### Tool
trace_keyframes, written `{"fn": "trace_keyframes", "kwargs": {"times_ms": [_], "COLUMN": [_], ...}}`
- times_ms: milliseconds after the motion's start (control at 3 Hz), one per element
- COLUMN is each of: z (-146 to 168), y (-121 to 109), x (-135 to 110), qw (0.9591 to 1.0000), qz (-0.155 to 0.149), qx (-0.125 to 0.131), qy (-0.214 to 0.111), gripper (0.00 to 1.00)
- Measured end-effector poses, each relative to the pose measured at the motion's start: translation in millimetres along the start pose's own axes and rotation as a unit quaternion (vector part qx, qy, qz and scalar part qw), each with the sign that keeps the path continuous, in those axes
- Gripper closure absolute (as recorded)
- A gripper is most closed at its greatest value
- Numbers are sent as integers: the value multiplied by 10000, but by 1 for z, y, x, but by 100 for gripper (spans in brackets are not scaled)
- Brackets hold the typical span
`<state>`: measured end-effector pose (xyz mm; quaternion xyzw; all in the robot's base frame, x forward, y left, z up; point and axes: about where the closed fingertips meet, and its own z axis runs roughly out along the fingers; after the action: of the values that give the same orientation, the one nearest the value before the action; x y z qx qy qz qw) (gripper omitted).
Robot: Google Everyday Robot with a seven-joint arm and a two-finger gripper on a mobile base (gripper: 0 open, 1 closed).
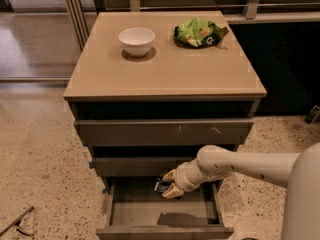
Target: Pick rxbar blueberry from bottom drawer and place on counter
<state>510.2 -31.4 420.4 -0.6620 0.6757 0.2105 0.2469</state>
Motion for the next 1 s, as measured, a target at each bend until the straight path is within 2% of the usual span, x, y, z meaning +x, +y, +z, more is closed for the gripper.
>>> {"fn": "trace_keyframes", "kwargs": {"times_ms": [333, 667, 1000], "z": [-53, -124, -217], "y": [-5, -13, -28], "x": [-46, -107, -184], "qw": [9991, 9974, 9942], "qz": [38, 127, -45], "qx": [291, 532, 937], "qy": [-316, -475, -522], "gripper": [100, 100, 100]}}
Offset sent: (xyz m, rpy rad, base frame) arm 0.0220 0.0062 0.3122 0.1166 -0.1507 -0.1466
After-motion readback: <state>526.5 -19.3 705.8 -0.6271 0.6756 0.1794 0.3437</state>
